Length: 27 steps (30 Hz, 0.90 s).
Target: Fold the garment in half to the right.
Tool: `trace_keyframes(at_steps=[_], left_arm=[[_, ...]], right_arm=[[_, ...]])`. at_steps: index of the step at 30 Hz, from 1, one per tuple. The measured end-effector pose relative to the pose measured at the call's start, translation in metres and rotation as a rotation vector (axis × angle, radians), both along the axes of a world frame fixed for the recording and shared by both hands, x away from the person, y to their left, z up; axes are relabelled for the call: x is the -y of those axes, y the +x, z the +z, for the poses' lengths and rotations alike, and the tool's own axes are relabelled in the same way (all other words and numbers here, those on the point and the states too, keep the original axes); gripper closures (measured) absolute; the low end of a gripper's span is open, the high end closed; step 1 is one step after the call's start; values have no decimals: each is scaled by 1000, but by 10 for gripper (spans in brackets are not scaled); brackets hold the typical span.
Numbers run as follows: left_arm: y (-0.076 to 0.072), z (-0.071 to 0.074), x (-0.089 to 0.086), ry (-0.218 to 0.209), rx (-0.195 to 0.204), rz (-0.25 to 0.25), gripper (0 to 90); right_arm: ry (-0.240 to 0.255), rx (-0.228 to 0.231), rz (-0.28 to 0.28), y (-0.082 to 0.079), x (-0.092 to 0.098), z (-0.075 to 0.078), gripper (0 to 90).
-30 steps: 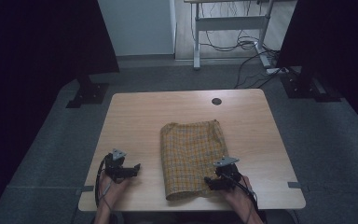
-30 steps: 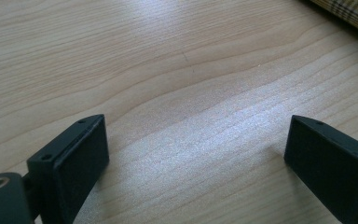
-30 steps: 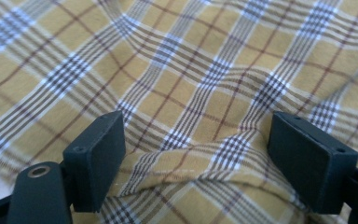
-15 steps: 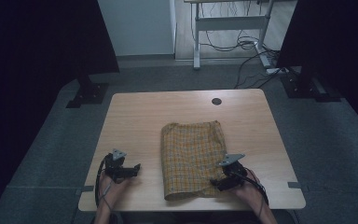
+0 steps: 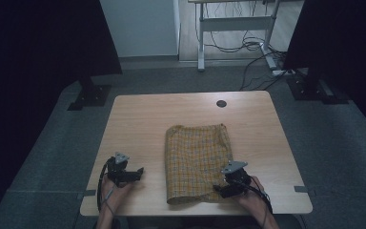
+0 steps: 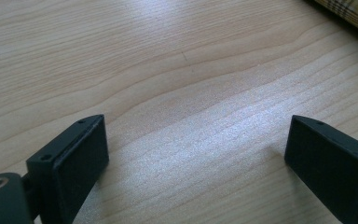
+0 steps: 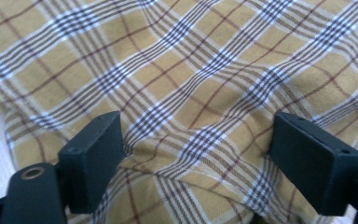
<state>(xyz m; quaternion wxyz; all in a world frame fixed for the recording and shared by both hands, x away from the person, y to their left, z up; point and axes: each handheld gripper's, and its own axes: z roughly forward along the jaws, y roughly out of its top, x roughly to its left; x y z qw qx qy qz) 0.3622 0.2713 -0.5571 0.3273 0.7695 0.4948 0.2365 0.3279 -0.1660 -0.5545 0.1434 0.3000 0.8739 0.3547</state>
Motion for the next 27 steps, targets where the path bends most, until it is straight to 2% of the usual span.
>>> trace_keyframes(at_steps=[1, 6, 11, 17, 27], left_arm=[[0, 0, 0, 0, 0, 0, 62], [0, 0, 0, 0, 0, 2, 61], [1, 0, 1, 1, 0, 1, 61], [1, 0, 1, 0, 0, 1, 61], [1, 0, 1, -1, 0, -2, 61]], right_arm=[[13, -5, -2, 1, 0, -1, 165], [19, -17, -26, 5, -2, -2, 165], [15, -29, -85, 13, -9, -2, 165], [16, -36, -123, 24, -12, -1, 165], [18, -41, -109, 47, -12, 0, 165]])
